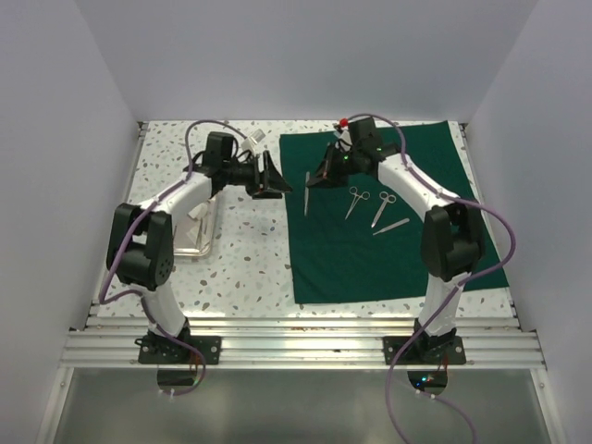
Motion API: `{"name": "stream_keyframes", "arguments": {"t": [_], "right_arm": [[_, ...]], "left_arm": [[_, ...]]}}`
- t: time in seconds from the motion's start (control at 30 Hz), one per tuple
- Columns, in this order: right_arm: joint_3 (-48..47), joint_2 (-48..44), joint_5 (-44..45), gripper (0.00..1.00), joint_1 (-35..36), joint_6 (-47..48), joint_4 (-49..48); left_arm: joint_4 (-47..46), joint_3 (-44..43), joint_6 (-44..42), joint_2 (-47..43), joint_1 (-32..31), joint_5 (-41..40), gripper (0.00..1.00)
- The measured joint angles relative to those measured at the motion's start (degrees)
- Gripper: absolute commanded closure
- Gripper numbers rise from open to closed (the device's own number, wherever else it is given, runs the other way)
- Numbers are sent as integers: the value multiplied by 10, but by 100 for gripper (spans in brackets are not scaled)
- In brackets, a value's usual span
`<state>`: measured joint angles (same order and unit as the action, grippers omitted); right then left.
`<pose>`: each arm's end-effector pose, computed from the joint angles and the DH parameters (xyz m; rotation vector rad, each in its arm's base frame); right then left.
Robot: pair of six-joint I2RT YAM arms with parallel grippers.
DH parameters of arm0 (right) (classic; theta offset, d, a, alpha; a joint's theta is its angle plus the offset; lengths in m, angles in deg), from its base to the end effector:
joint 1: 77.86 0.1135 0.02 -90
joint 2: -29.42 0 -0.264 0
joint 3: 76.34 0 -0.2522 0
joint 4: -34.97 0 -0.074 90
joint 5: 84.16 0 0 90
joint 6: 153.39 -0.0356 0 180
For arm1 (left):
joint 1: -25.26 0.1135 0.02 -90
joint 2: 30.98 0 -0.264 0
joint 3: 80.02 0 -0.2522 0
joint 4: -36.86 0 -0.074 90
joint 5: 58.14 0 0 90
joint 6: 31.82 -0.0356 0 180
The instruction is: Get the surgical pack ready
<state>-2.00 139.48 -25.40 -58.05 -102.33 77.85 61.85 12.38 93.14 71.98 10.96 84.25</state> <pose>0.4010 0.1641 0.2654 0.1477 2.5416 1.1021 0.3761 -0.1250 0.2420 0.1028 2.3637 -1.4764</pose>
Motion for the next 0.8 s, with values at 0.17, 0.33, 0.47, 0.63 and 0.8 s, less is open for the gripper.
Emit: {"name": "stream_keyframes", "arguments": {"t": [0.17,0.33,0.47,0.63,0.8], "right_arm": [[20,-15,-31,100,46,-25,-30],[37,-18,-43,100,44,-40,-45],[42,-19,-40,97,40,-46,-46],[32,-19,-26,58,34,-39,-16],[-13,-15,50,55,13,-2,79]], "left_arm": [[-11,-6,15,21,-32,1,35],[-11,-10,22,37,-46,2,58],[-16,-13,31,46,-50,17,100],[27,-34,-2,46,-49,-6,100],[134,-46,-72,45,-14,-97,100]]}}
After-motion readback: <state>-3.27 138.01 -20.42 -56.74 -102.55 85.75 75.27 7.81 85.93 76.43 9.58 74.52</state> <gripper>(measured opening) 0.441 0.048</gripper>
